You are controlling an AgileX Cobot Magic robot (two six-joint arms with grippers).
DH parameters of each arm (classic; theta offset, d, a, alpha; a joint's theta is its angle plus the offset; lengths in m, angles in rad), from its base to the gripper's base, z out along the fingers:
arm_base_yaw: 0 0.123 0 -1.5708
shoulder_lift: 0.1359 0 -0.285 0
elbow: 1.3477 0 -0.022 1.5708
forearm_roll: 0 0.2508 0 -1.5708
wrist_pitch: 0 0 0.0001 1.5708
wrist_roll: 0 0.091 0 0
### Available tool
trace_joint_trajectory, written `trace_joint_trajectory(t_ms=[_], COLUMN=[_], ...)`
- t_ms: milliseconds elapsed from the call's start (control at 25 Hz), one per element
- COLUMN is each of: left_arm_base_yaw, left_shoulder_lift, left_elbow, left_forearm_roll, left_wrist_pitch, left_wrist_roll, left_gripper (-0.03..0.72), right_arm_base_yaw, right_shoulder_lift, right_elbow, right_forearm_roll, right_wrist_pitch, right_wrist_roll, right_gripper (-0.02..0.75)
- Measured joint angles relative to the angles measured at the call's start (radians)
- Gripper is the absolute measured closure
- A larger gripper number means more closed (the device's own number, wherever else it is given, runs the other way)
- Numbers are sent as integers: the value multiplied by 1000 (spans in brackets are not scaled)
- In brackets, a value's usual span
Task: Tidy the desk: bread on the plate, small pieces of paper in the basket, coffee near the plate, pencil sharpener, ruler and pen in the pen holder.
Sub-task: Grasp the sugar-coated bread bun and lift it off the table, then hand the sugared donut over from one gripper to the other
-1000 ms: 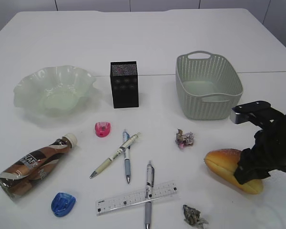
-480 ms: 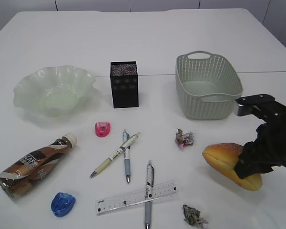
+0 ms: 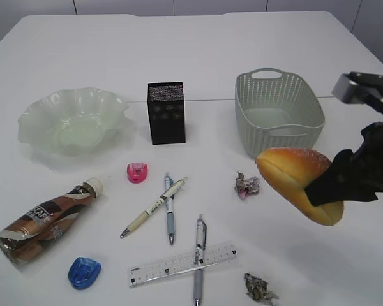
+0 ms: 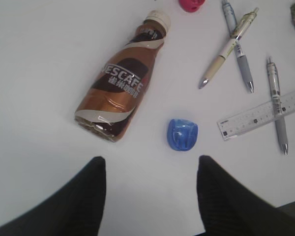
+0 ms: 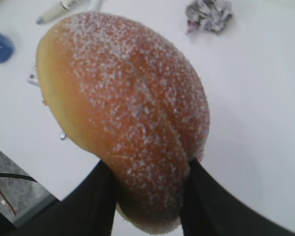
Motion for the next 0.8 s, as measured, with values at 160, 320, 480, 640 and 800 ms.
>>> trace_joint_trajectory(t_ms=[160, 320, 480, 640, 800], left_arm_base_yaw=[0, 0, 0, 0, 0], left_shoulder_lift=[0, 0, 0, 0, 0], left_elbow=[0, 0, 0, 0, 0], left_forearm_roll=[-26, -36, -42, -47, -53], left_wrist_pitch=[0, -2, -2, -2, -2], left_wrist_roll=[11, 17, 21, 22, 22], left_gripper=[255, 255, 255, 255, 255], right_arm_base_yaw=[0, 0, 11, 91, 191], right_shoulder_lift=[-79, -130, -139, -139, -139], right_elbow=[0, -27, -63, -116, -130], right_forearm_roll=[120, 217, 317, 341, 367], right_wrist_pitch=[50, 108, 161, 160, 122], right_wrist_roll=[-35, -41, -46, -51, -49], right_gripper=[470, 470, 470, 470, 469])
